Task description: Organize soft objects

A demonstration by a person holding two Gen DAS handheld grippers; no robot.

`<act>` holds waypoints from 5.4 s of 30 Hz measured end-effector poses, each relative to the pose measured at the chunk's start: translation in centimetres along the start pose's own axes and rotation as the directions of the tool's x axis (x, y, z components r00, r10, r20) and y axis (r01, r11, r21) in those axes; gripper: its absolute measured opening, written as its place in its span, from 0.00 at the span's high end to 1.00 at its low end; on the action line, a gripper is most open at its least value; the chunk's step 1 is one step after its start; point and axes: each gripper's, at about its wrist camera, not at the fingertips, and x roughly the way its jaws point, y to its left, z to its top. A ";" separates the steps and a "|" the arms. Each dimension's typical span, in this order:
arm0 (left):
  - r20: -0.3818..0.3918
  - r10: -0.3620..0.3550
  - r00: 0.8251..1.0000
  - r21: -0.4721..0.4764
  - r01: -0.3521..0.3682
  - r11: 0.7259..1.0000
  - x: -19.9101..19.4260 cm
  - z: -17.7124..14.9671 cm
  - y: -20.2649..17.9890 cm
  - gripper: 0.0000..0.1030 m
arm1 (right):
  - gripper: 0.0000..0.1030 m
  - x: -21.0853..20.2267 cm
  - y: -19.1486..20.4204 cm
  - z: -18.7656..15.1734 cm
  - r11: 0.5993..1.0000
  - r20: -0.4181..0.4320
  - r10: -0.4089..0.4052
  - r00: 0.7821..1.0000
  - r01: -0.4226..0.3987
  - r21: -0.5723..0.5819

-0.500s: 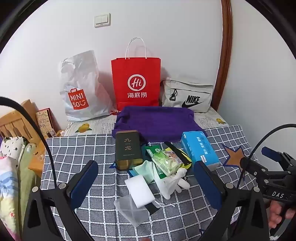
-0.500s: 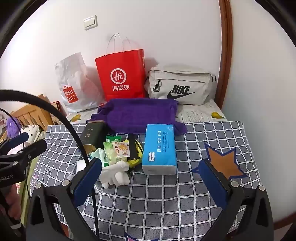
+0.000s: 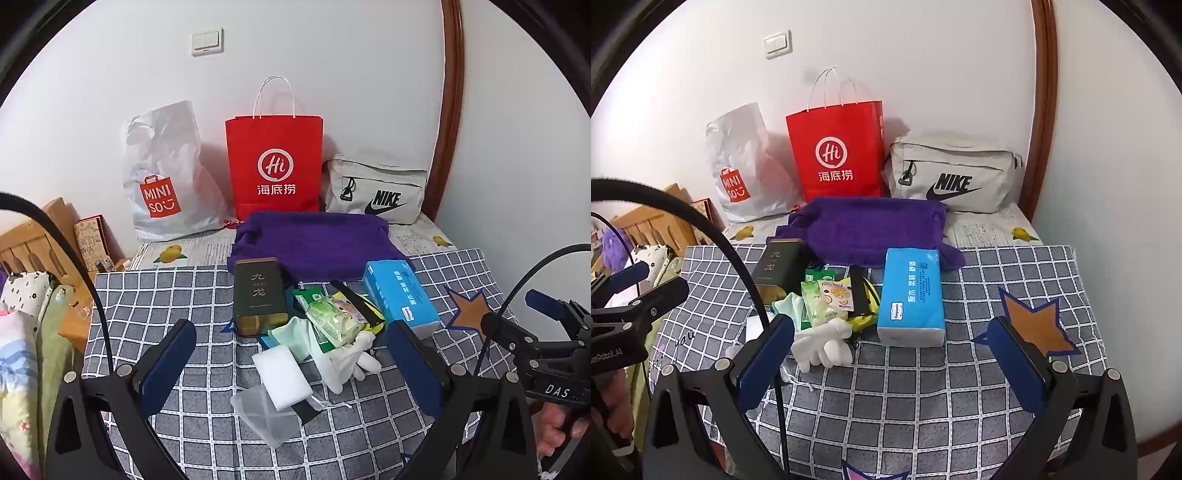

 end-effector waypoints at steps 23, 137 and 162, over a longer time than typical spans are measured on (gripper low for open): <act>0.003 0.005 1.000 0.005 -0.005 1.000 -0.1 -0.4 0.0 0.00 | 0.00 -0.5 0.6 -0.2 1.000 0.011 0.015 1.000 -0.014 -0.016; -0.245 -0.042 0.969 -0.128 0.010 0.992 12.8 -6.6 8.3 0.00 | 0.88 15.6 5.1 -6.1 0.959 -0.195 0.239 0.951 -0.263 -0.104; -0.333 -0.099 0.938 -0.096 0.071 0.993 17.3 -7.0 5.1 0.37 | 0.45 15.4 1.2 -8.7 0.968 -0.268 0.215 0.939 -0.241 -0.071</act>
